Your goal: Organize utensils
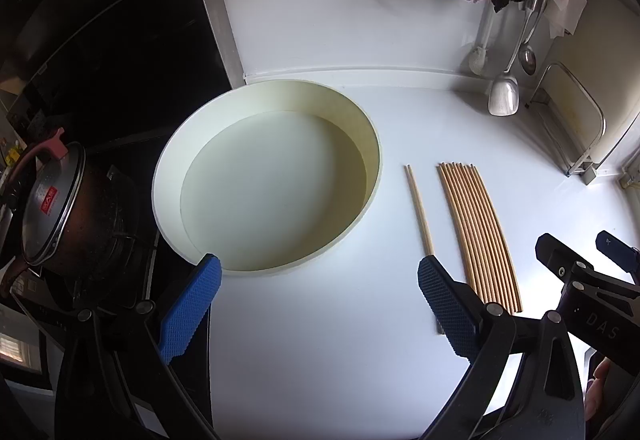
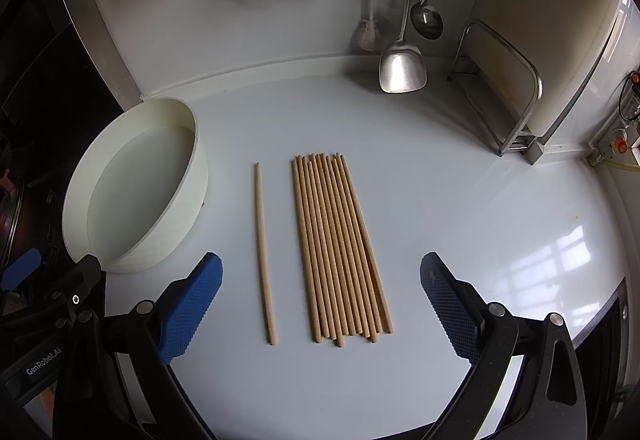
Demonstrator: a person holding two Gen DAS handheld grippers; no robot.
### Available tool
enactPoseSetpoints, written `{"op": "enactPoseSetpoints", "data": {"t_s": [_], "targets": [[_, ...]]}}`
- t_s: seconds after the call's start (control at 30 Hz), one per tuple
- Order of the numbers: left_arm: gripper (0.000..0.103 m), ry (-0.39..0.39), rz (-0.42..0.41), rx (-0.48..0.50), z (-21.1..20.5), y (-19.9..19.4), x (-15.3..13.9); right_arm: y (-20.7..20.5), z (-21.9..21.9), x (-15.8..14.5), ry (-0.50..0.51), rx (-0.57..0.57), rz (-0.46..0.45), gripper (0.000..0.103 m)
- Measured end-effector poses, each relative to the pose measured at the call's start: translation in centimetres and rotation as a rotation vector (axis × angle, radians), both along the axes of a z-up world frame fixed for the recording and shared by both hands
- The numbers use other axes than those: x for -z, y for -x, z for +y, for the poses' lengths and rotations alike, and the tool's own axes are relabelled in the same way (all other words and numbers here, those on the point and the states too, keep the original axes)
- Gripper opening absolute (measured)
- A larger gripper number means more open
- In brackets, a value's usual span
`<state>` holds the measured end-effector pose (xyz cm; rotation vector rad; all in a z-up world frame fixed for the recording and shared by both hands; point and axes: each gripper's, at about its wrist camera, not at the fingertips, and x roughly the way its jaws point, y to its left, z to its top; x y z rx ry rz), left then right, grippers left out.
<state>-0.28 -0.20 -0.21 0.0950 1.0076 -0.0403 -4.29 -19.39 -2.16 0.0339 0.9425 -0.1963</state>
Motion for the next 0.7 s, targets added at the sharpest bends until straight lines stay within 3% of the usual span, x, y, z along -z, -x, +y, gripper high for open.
{"op": "enactPoseSetpoints", "data": {"t_s": [0.47,0.7], "targets": [[0.097,0.003,-0.001,0.005,-0.1,0.0,0.0,-0.2,0.4,0.2,-0.008,0.003,0.002,0.095],[0.097,0.023,-0.002,0.092,-1.5,0.5,0.6,0.6,-1.0,1.1,-0.03,0.06,-0.009,0.095]]}}
